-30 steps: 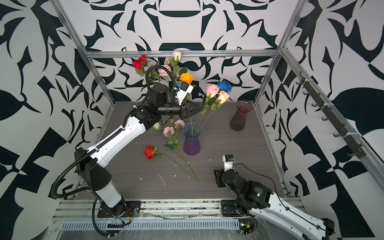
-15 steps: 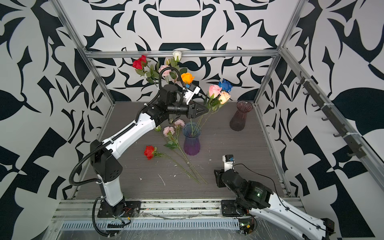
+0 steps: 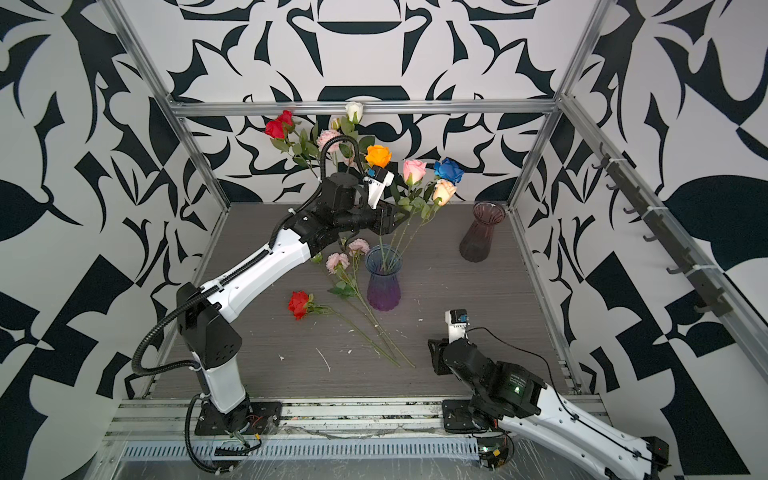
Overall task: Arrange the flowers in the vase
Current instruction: 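Lower the pink rose stem into the blue-and-purple vase with the left gripper, then open the left gripper and pull back while the right gripper reaches the vase rim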
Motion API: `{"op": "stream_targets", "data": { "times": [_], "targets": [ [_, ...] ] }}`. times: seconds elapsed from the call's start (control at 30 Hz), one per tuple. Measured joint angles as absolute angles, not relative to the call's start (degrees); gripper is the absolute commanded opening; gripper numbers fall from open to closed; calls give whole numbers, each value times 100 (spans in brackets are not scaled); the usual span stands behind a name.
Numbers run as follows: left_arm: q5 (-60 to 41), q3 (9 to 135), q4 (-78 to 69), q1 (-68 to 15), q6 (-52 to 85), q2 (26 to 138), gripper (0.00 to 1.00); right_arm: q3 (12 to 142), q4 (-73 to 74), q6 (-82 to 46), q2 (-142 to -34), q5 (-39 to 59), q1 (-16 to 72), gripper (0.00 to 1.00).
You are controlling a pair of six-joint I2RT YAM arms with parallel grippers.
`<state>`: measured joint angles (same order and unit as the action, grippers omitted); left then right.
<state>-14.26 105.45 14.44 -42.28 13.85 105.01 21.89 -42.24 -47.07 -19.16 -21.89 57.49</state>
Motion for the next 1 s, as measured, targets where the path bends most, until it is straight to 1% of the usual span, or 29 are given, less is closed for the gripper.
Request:
{"op": "stream_targets", "data": {
  "times": [0.3, 0.43, 0.63, 0.73, 0.83, 0.93, 1.0],
  "targets": [
    [-519, 10545, 1660, -4252, 1090, 10324, 51, 2189, -4226, -4709, -1918, -2189, 5749, 44],
    [-368, 10545, 1737, -4261, 1039, 10320, 51, 2189, -4224, -4709, -1916, -2189, 5749, 44],
    [-427, 10425, 1732, -4268, 1020, 10182, 51, 2189, -4224, -4711, -1918, -2187, 5749, 44],
    [-593, 9985, 1542, -4268, 987, 9778, 54, 2189, -4228, -4724, -1918, -2185, 5749, 46],
    [-749, 9290, 1260, -4272, 908, 9094, 56, 2189, -4241, -4748, -1918, -2152, 5749, 57],
    [-784, 8591, 1046, -4272, 836, 8274, 58, 2189, -4187, -4689, -1918, -2073, 5749, 62],
    [-766, 8095, 932, -4272, 784, 7662, 62, 2189, -4018, -4519, -1938, -1999, 5749, 64]
  ]
}}
